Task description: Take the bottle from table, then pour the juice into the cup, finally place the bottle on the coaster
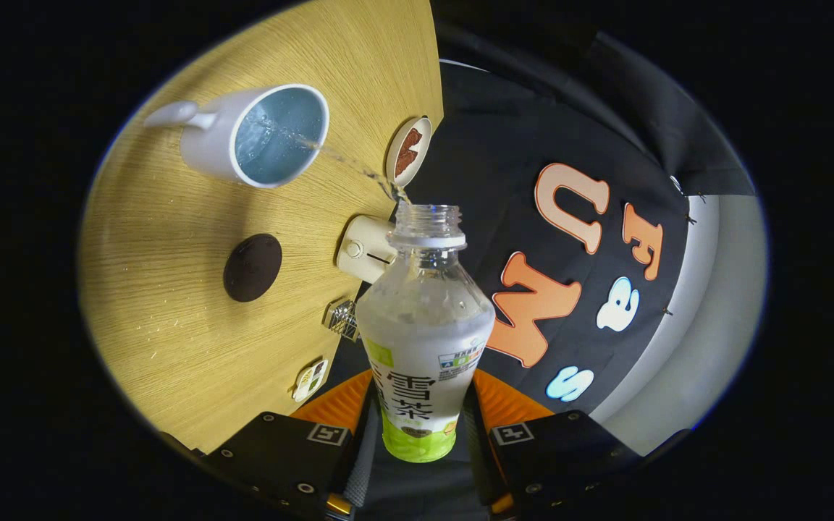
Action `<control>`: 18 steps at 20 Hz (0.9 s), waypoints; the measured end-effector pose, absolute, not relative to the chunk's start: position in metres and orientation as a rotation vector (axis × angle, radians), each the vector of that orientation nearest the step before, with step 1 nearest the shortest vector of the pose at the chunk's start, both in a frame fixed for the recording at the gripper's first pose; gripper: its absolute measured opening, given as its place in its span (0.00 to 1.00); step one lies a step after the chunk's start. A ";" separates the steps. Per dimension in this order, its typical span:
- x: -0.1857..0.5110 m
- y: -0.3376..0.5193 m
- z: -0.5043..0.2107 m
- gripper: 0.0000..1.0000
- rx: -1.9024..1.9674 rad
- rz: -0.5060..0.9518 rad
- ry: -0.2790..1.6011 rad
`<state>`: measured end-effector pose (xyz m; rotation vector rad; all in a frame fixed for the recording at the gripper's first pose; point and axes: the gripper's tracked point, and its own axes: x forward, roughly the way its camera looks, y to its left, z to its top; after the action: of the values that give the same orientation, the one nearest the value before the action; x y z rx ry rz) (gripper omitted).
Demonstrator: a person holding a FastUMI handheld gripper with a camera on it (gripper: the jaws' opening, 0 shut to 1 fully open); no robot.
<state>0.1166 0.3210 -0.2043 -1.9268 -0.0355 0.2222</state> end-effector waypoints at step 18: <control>0.109 0.329 -0.204 0.57 -2.000 0.270 -0.043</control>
<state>0.1089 0.3295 -0.2038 -2.0005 -0.0430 0.2699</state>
